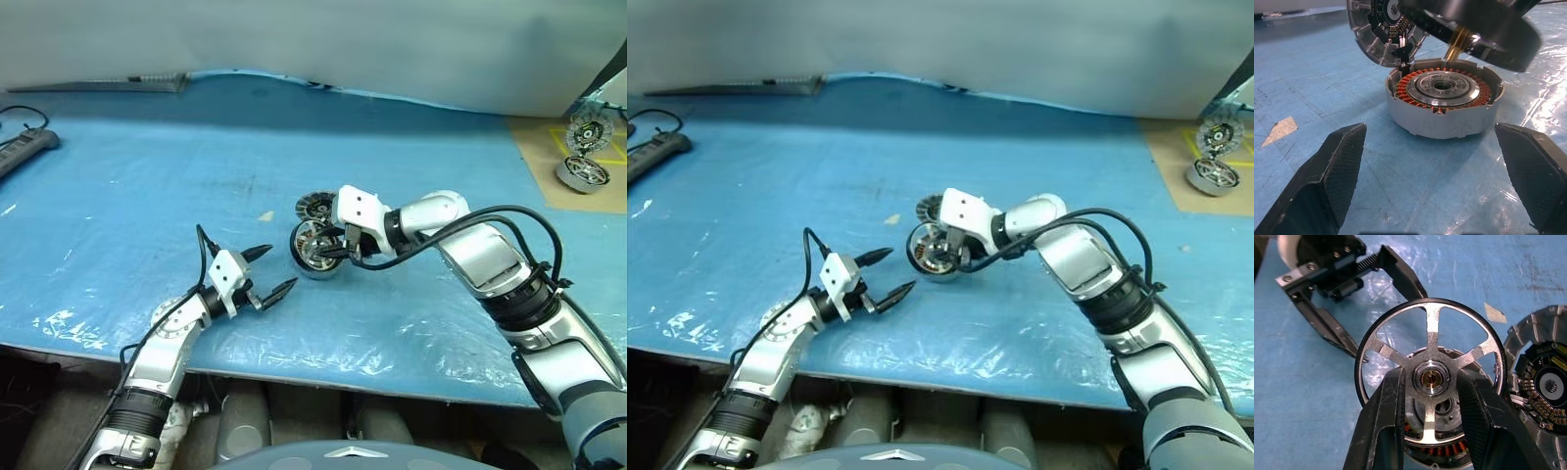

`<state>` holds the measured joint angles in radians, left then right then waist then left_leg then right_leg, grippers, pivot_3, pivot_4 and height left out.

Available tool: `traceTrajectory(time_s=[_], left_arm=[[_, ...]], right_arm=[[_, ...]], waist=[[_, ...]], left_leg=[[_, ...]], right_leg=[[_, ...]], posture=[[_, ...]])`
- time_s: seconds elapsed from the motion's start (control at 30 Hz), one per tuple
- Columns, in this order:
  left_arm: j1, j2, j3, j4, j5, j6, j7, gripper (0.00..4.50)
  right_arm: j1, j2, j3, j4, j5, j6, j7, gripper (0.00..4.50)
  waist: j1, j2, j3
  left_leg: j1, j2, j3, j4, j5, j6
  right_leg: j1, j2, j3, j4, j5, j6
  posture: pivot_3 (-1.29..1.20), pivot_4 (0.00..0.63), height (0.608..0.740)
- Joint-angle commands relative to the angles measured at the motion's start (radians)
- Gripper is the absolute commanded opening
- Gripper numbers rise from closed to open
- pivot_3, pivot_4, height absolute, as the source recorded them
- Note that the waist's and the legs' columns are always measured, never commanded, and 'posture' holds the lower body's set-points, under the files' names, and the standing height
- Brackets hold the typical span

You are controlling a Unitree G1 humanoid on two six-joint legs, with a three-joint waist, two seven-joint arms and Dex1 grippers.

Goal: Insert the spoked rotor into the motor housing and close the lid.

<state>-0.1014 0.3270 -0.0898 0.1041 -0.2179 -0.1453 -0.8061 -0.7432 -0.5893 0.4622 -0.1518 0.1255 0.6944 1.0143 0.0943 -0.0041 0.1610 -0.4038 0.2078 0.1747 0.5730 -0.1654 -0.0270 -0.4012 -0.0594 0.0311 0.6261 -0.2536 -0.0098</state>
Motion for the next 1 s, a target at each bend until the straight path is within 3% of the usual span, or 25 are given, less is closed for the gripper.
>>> traceTrajectory(time_s=[0.03,0.87,1.0], left_arm=[[0.005,-0.004,-0.003,-0.029,-0.008,-0.013,0.000,4.50],[0.012,-0.006,-0.005,-0.032,-0.006,-0.015,0.007,4.50],[0.011,-0.004,-0.003,-0.033,-0.006,-0.012,0.006,4.50]], right_arm=[[-0.029,0.015,-0.010,0.027,-0.024,-0.038,-0.008,1.22],[0.030,0.007,0.010,0.057,-0.084,-0.056,0.044,1.22],[0.019,0.023,0.003,0.070,-0.092,-0.048,0.033,2.57]], waist=[[0.000,0.000,0.000],[0.000,0.000,0.000],[-0.001,0.000,0.000]], left_leg=[[0.000,0.000,0.000,0.000,0.000,0.000],[0.000,0.000,0.000,0.000,0.000,0.000],[0.001,0.000,0.000,0.000,0.000,0.000]], right_leg=[[0.000,0.000,0.000,0.000,0.001,0.001],[0.000,0.000,0.000,0.000,0.002,0.003],[0.000,0.000,0.000,0.001,0.002,0.003]], posture=[[0.00,0.150,0.740],[0.00,0.150,0.740],[0.00,0.150,0.740]])
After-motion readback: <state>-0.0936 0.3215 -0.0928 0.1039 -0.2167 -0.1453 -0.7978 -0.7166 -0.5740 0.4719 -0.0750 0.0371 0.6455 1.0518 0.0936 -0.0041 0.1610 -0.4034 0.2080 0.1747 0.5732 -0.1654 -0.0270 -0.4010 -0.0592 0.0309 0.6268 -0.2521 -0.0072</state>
